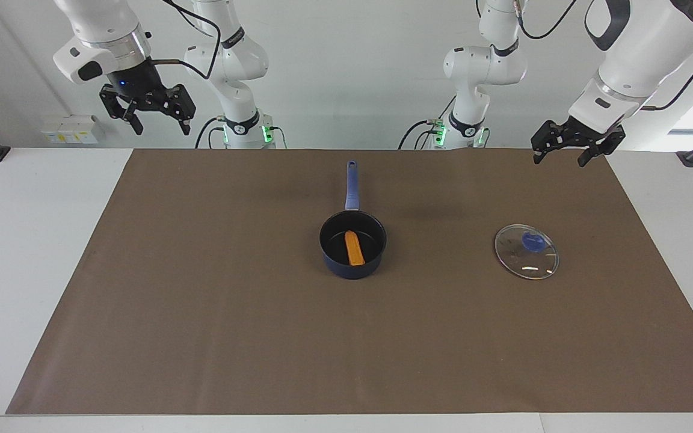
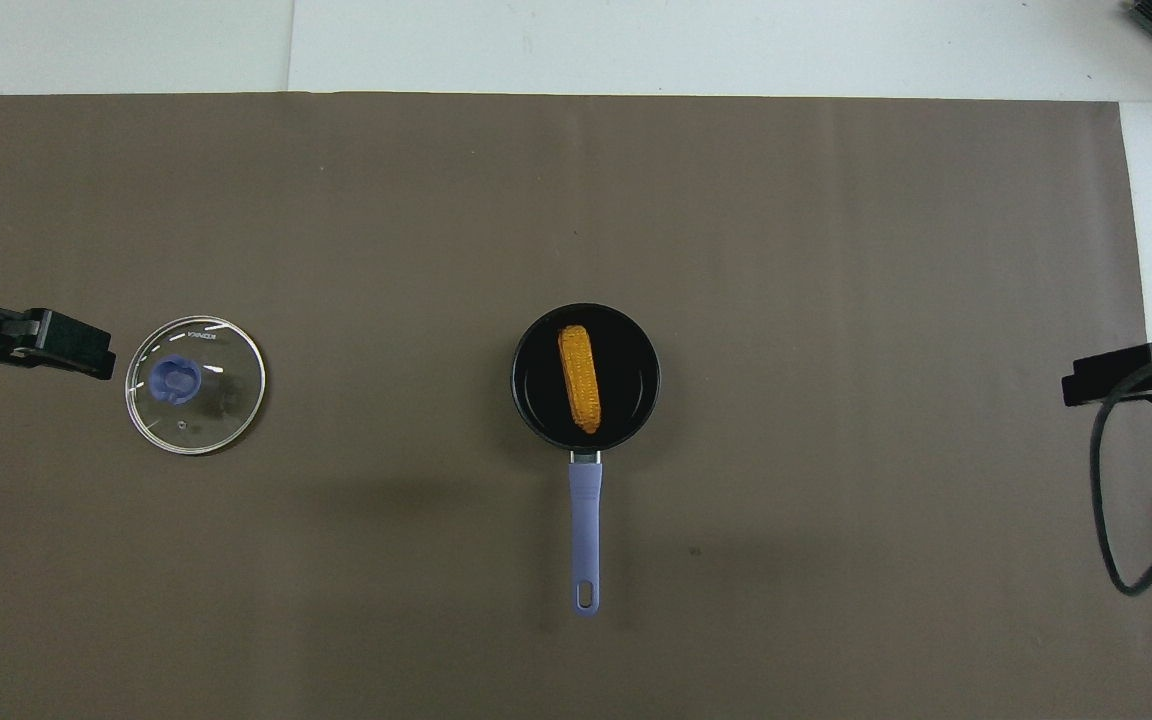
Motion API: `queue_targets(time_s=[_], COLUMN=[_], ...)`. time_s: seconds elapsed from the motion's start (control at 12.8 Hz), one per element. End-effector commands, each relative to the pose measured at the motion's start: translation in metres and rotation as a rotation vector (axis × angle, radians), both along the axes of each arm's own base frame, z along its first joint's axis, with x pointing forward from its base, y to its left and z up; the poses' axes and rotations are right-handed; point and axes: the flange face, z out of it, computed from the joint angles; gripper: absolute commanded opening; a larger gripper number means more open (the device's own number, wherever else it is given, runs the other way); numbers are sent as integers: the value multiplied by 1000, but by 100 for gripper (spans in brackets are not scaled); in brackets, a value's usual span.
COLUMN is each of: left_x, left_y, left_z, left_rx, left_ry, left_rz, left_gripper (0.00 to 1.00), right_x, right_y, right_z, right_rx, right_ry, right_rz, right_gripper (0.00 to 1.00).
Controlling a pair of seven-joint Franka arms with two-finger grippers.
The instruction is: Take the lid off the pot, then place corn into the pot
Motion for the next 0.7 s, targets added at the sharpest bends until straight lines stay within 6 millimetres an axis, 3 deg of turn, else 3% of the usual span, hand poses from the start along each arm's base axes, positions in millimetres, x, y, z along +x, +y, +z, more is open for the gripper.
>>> queue_targets(time_s=[0.0, 0.23, 0.62], left_x=[-8, -8, -8], left_y=[-1, 0, -1], left_z=[1, 1, 0], left_rx=[3, 4, 3], left_ry=[8, 9, 8], left_rz=[-8, -6, -8], left_gripper=[100, 100, 100], right_x=[-5, 5, 3], right_y=[-1, -13, -12], right_z=[0, 2, 3], right_rx=[-6, 1, 3], right_ry=[-14, -18, -18], right_rz=[-17, -38, -29], right_gripper=[100, 100, 100])
